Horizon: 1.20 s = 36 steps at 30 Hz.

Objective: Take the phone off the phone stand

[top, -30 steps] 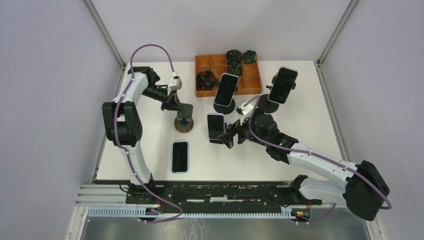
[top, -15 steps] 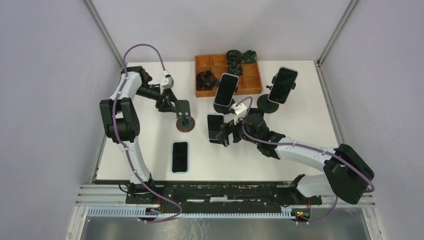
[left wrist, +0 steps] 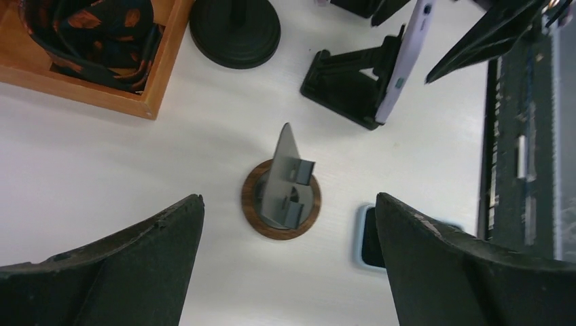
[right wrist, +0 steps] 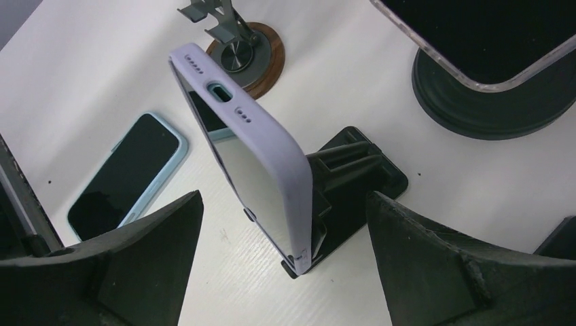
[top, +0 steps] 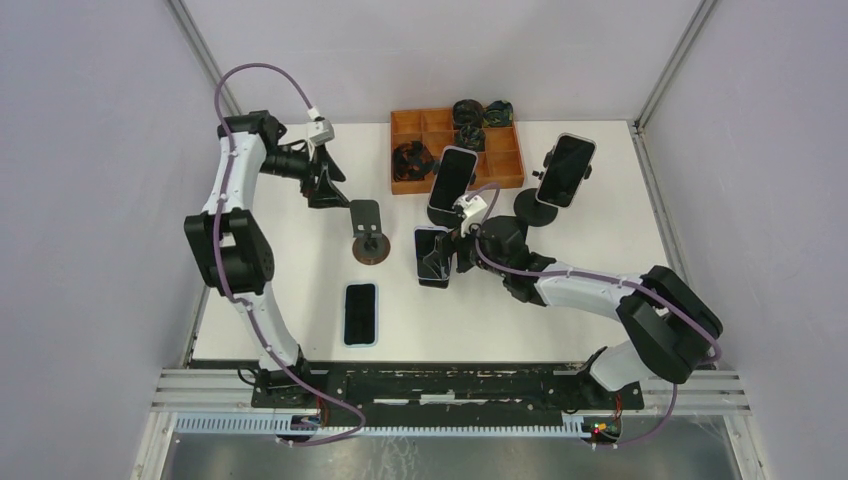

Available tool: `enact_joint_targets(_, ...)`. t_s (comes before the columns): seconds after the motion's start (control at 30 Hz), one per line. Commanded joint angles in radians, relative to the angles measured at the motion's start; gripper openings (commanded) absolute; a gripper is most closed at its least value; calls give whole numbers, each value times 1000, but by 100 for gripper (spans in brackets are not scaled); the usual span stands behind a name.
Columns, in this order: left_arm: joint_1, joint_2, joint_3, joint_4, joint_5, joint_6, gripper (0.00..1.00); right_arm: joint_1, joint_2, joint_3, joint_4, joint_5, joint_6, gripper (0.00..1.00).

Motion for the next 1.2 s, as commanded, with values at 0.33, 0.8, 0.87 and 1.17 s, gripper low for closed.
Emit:
enact_joint_targets(0.33, 8, -420, -367, 329, -211, -832, 100, -42, 129, 67, 179, -136, 50, 81)
enact_joint_targets(0.8, 8, -543, -409, 221, -355, -723, 100, -40, 203, 95, 207, -208, 101, 16)
enact_joint_targets(0.87, 7, -576, -414, 228, -351, -701, 100, -40, 183, 85, 209, -222, 102, 8)
enact_joint_targets(1.17, 4, -603, -367, 6, -138, -376, 100, -6, 68, 54, 206, -270, 110, 0)
